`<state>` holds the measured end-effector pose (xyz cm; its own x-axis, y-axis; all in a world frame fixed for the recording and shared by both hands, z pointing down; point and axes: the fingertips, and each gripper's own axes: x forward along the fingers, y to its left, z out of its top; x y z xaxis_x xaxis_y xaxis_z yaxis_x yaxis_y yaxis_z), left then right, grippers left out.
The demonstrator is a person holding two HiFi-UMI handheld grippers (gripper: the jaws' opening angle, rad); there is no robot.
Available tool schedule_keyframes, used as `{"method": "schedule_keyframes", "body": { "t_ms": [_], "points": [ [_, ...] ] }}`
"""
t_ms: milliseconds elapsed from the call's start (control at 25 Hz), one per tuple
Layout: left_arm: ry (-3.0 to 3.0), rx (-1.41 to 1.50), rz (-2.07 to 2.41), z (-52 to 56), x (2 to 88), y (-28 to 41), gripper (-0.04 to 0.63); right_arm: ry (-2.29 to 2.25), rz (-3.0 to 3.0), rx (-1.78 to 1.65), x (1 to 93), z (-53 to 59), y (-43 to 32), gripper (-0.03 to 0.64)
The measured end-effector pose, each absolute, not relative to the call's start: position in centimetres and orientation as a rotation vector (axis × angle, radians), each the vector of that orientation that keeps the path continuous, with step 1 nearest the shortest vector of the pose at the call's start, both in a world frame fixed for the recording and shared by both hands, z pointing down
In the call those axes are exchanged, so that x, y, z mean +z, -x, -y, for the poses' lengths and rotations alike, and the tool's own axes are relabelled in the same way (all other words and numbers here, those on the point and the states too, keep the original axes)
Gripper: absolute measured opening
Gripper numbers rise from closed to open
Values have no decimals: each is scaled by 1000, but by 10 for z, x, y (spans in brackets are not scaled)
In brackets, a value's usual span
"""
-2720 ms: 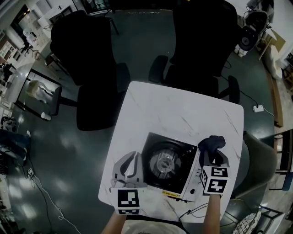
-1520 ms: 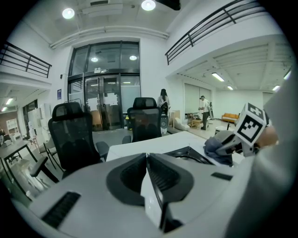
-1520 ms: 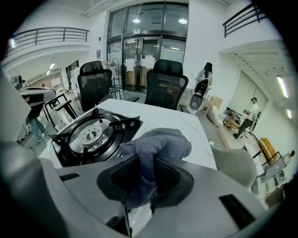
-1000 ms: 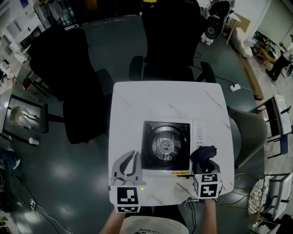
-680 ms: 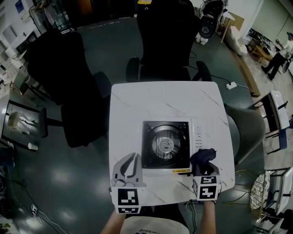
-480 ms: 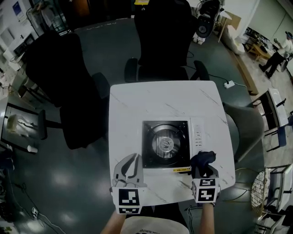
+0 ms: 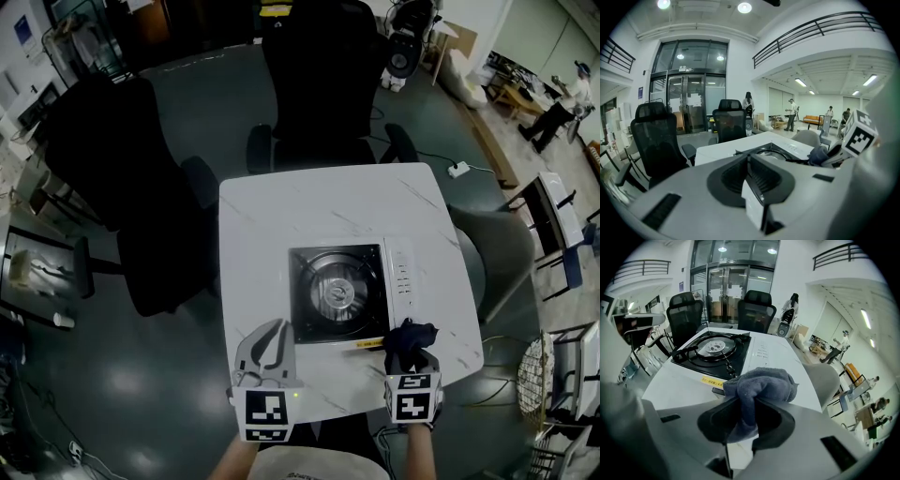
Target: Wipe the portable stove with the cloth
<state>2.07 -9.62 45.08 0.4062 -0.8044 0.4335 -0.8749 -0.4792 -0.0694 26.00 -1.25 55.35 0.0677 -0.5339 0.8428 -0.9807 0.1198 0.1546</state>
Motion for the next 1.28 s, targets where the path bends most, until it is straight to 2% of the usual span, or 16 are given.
{"method": "schedule_keyframes", "body": {
  "t_ms": [1280],
  "points": [
    [-2403,584,1573,88,462,40,31,-1301,1739,802,568,12,-124,92]
  ]
}}
